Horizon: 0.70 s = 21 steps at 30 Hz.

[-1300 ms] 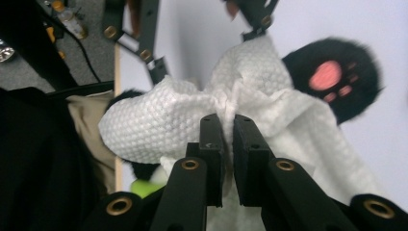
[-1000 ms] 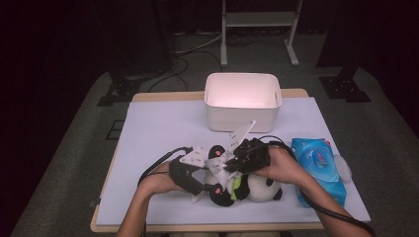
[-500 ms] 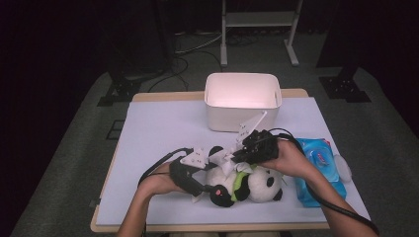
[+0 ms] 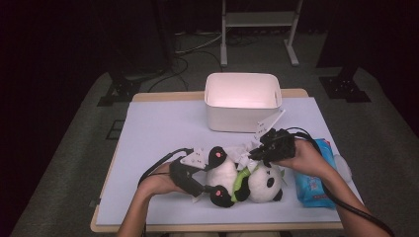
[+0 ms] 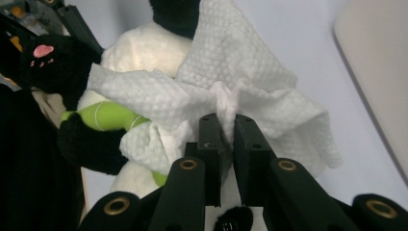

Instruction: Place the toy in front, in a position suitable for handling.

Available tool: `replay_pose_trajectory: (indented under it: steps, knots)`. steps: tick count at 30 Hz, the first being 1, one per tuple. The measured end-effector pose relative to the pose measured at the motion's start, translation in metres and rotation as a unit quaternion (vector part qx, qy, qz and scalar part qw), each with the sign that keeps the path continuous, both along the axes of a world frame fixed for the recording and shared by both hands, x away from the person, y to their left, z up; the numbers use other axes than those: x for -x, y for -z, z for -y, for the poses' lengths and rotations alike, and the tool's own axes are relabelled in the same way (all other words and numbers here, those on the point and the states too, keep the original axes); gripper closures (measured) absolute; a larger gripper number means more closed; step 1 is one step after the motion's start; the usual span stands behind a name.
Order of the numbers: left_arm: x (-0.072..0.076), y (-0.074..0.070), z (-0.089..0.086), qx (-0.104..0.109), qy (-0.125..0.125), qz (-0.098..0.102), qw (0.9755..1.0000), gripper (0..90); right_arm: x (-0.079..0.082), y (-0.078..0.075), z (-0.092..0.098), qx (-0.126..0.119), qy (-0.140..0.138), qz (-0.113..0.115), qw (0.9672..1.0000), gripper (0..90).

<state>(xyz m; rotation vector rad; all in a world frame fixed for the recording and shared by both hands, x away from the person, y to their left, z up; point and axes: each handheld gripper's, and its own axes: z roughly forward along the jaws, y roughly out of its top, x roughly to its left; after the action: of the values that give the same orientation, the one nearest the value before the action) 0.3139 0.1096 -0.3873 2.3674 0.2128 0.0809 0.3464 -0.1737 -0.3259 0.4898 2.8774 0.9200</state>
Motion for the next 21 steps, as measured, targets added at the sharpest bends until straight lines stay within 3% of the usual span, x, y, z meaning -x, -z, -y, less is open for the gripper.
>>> replay_pose_trajectory:
  steps: [7,12,21]
  knots:
    - [-0.001,-0.006,-0.005,0.004,-0.005,0.005,1.0,27.5,0.012,0.006,0.003,-0.017,-0.017,0.004,0.9997,81.5]
    - [-0.002,-0.01,-0.009,0.023,-0.017,-0.003,0.9996,27.5,0.017,0.009,0.004,-0.028,-0.026,-0.002,0.9993,81.5]
    - [-0.008,-0.014,-0.002,0.034,-0.022,-0.02,0.999,26.4,0.021,0.015,0.007,-0.055,-0.034,-0.015,0.9978,81.6]
